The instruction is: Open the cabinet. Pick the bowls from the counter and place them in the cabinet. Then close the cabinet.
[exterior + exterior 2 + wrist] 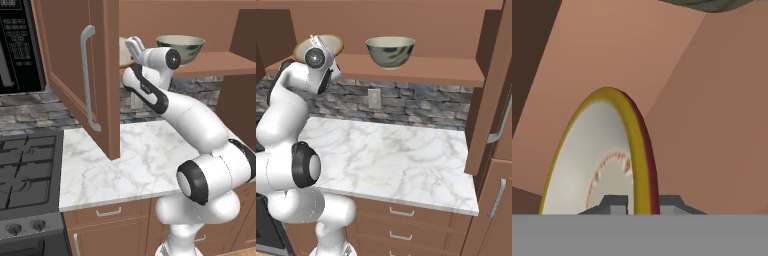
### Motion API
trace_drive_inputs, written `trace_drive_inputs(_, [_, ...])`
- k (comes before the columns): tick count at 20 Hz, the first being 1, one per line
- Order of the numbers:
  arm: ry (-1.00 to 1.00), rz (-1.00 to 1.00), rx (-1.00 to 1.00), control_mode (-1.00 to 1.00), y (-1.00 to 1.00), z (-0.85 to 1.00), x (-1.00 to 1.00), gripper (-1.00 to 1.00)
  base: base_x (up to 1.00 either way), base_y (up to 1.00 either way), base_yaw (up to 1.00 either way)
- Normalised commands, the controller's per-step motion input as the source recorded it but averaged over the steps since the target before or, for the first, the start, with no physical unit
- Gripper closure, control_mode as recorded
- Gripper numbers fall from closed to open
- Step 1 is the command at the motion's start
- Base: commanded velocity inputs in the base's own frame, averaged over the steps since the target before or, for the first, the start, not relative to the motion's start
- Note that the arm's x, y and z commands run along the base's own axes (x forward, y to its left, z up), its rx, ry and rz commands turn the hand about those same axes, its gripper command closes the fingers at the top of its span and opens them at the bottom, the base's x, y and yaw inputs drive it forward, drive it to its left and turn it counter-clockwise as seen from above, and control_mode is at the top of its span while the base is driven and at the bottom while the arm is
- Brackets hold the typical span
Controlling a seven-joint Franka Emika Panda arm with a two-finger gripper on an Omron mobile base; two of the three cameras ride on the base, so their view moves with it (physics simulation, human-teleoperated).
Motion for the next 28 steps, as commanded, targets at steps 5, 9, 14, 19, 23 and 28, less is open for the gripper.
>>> trace_drive_inputs(5, [0.0,0.0,-0.02,-1.0,0.14,-0.18,0.37,1.0,0.0,0.0,0.0])
trace_drive_inputs(9, [0.0,0.0,-0.03,-1.0,0.15,-0.32,0.32,1.0,0.0,0.0,0.0])
trace_drive_inputs(14, [0.0,0.0,-0.02,-1.0,0.14,-0.25,0.37,1.0,0.0,0.0,0.0])
trace_drive_inputs(19, [0.0,0.0,0.0,-1.0,0.02,-0.09,0.46,1.0,0.0,0.0,0.0])
trace_drive_inputs(23, [0.0,0.0,-0.03,-1.0,0.17,-0.27,0.54,1.0,0.0,0.0,0.0])
trace_drive_inputs(28, [0.0,0.0,-0.03,-1.0,0.24,-0.4,0.43,-1.0,0.0,0.0,0.0])
